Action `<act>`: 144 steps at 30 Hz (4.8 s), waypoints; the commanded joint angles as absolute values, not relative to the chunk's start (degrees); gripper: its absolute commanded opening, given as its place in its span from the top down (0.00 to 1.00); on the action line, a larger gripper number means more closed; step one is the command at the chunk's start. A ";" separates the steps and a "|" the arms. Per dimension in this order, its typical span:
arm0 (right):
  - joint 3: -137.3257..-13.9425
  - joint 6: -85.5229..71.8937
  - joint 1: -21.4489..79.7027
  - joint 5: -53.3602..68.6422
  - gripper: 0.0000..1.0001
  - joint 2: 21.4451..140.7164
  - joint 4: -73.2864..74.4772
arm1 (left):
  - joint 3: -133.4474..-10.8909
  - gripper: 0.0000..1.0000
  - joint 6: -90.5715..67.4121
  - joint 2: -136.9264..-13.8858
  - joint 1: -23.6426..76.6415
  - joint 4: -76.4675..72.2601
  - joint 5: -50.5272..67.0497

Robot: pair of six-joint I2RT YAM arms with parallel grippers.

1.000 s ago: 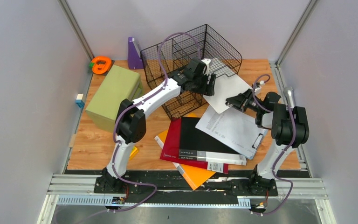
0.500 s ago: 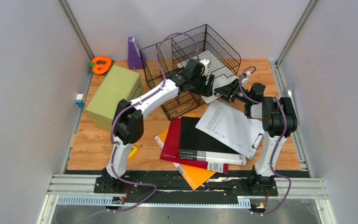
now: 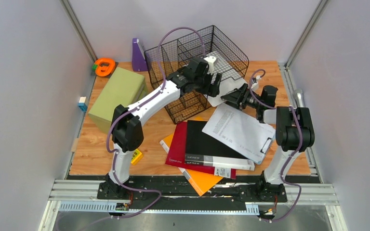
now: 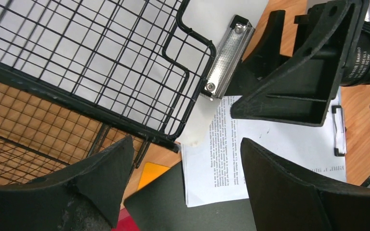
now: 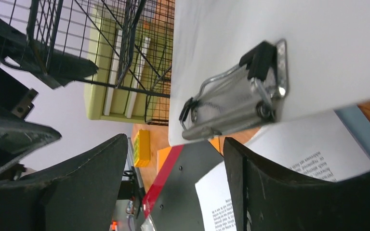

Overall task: Organize the desk
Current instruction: Place the folder in the storage box, then pick up the folder from the center of the board.

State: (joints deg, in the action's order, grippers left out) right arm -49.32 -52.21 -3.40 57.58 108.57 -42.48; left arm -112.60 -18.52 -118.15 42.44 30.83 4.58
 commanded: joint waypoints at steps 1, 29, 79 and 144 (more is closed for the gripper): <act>-47.35 -39.85 -5.88 59.83 0.27 102.93 -33.31 | -112.25 0.10 -15.07 -113.22 42.45 29.94 3.22; -59.93 -45.07 -4.57 61.93 0.85 114.38 -38.09 | -107.02 0.09 -9.06 -109.34 42.36 29.65 0.18; -44.19 13.66 -17.29 18.32 0.00 52.64 34.29 | -79.30 0.00 9.51 -100.14 51.93 19.92 12.04; -61.65 19.69 -35.07 32.43 0.03 102.83 45.93 | -78.12 0.03 -28.51 -116.77 47.38 11.83 18.48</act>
